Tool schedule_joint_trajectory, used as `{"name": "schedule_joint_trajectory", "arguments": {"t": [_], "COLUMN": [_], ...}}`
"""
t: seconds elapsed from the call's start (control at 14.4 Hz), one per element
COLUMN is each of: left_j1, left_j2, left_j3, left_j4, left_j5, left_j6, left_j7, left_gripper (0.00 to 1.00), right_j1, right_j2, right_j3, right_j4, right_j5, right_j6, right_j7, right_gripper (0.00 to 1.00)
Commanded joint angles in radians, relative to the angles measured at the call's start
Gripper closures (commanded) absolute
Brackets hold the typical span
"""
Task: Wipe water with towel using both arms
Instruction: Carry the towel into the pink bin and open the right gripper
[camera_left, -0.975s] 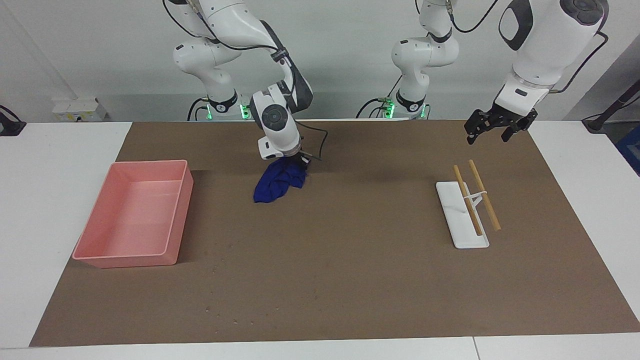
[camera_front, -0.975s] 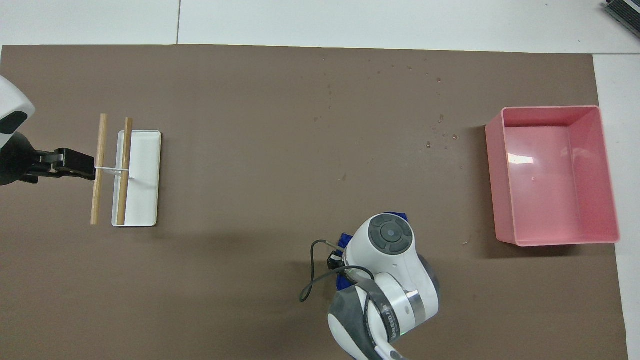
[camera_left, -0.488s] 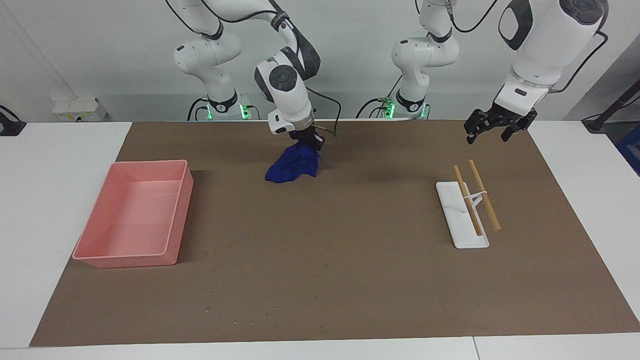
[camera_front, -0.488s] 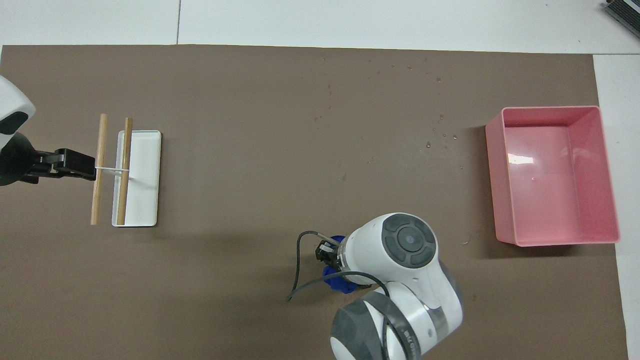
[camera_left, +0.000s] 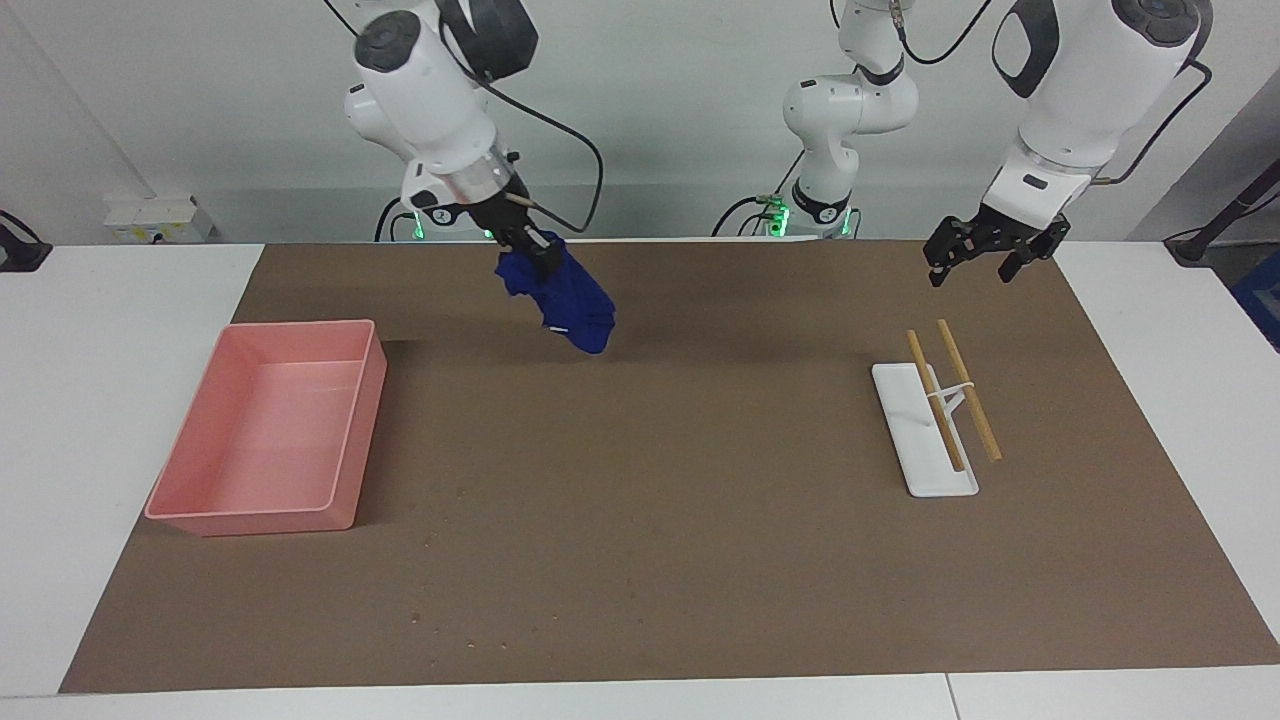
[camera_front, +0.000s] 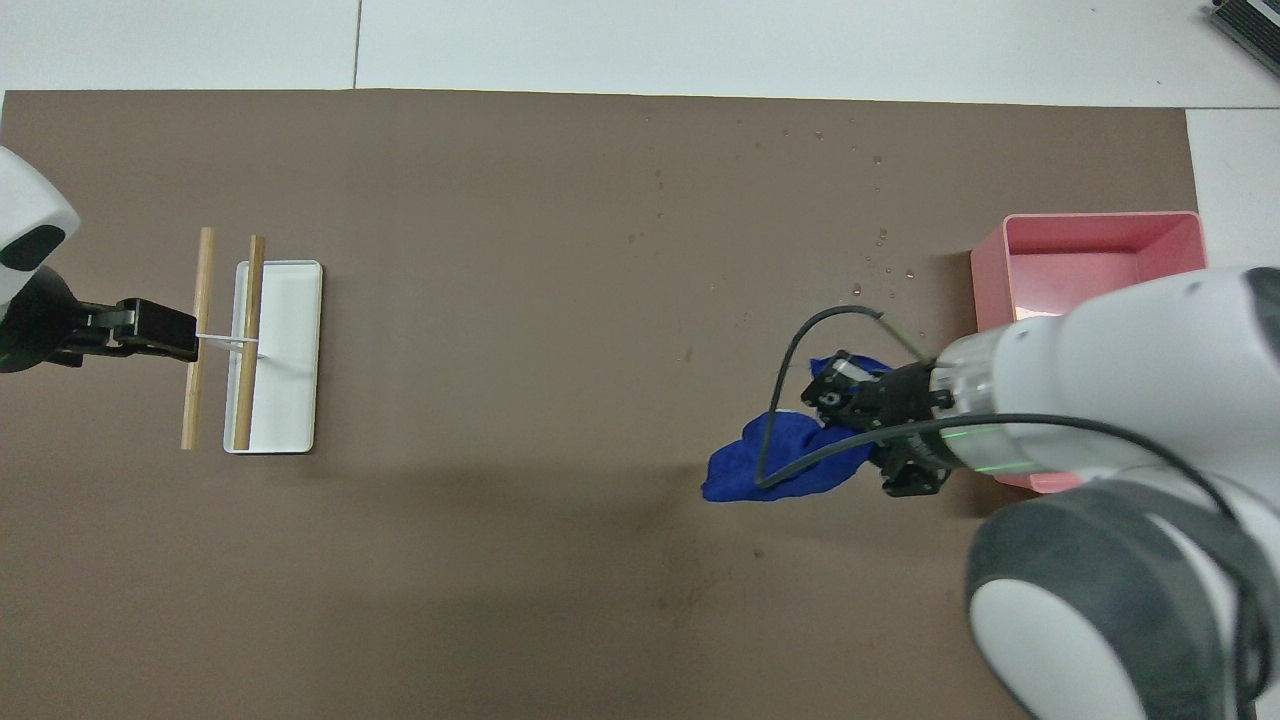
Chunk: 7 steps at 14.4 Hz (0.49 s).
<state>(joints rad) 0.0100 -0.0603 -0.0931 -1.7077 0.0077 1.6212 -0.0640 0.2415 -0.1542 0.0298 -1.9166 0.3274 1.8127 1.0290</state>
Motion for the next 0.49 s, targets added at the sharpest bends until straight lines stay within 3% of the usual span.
{"name": "schedule_joint_trajectory", "arguments": {"t": [0.0, 0.14, 0.42], "left_j1": [0.001, 0.001, 0.004], "left_j2": [-0.018, -0.018, -0.018], "left_j3": [-0.004, -0.002, -0.002], "left_j4": [-0.013, -0.013, -0.013], "left_j5": [0.014, 0.014, 0.014], "left_j6": [0.002, 0.006, 0.005], "left_j7": [0.01, 0.01, 0.009], "left_gripper": [0.0, 0.0, 0.0], "right_j1": [-0.137, -0.224, -0.416], "right_j2": [0.016, 0.016, 0.018], "right_j3": [0.012, 0.012, 0.013], "right_j4": [0.071, 0.07, 0.058], "right_j5": [-0.008, -0.02, -0.099], "right_j6": [-0.045, -0.041, -0.009], "right_j7": [-0.085, -0.173, -0.526], "right_gripper": [1.0, 1.0, 1.0]}}
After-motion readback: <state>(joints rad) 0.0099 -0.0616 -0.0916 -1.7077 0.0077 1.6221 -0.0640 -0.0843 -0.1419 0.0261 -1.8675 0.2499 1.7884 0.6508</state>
